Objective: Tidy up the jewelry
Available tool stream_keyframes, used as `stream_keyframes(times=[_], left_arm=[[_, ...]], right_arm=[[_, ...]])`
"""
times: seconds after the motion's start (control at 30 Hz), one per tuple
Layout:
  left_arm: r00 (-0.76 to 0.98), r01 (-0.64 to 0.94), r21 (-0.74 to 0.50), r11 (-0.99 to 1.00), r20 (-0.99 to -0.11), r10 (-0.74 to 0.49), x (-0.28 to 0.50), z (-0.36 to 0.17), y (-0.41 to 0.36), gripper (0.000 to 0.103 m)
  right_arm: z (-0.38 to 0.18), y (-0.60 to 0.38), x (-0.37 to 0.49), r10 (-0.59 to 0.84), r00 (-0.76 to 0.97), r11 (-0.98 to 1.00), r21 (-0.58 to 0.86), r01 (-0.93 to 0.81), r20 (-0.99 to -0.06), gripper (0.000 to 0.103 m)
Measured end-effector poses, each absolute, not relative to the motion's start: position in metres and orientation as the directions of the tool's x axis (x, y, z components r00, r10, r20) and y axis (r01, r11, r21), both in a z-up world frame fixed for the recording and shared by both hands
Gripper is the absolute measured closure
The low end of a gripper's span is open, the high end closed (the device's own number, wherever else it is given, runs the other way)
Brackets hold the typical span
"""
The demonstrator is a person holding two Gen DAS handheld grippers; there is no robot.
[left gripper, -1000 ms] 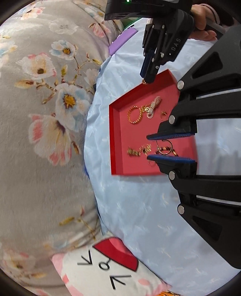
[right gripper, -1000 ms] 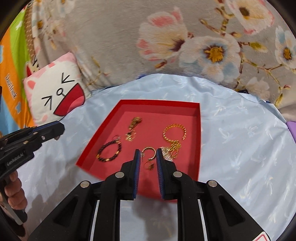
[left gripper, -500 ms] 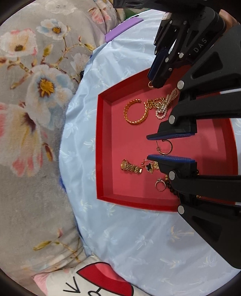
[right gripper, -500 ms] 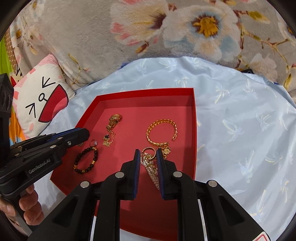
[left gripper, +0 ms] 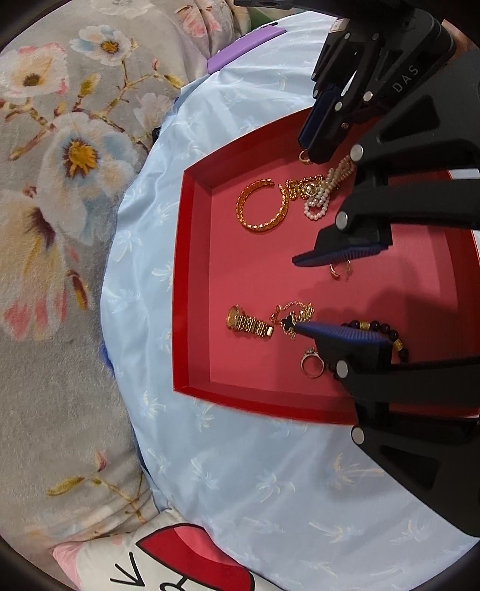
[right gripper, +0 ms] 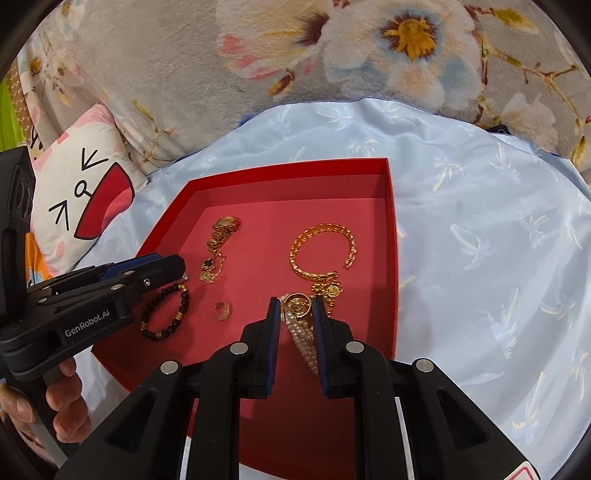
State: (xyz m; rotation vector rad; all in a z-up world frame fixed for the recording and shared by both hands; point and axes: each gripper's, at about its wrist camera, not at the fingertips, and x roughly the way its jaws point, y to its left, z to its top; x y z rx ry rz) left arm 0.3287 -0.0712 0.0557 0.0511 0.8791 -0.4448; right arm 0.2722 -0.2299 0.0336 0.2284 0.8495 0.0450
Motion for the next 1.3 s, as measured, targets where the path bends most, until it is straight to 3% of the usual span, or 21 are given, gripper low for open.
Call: stream_keyframes(times=[0.33, 0.7, 0.83, 1.3], left_arm=[[0.580, 0.361, -0.138, 0.922, -0.742, -0.338, 0.330, 0.057, -0.057, 0.067], [0.607, 0.327, -0.121, 0.937, -0.733, -0.307, 0.330, 0.058, -0.045, 0.064], [0.635, 0.322, -0.098, 0.942, -0.716, -0.291, 0.318, 0.066, -0.039, 0.061], [0.716, 0.301, -0.010, 0.953, -0.658, -0.233, 0.234, 0.085, -0.030, 0.028]], right_arm=[[0.019, -0.199, 0.290, 0.144, 0.628, 0.983, 0.183, -0.003, -0.764, 0.086], [0.032, -0.212, 0.281, 0.138, 0.673, 0.978, 0.207, 0.022, -0.727, 0.084], [0.045, -0.220, 0.262, 0.125, 0.703, 0.976, 0.214, 0.039, -0.700, 0.075], [0.070, -0.216, 0.166, 0.081, 0.760, 0.980, 0.192, 0.058, -0.645, 0.044]])
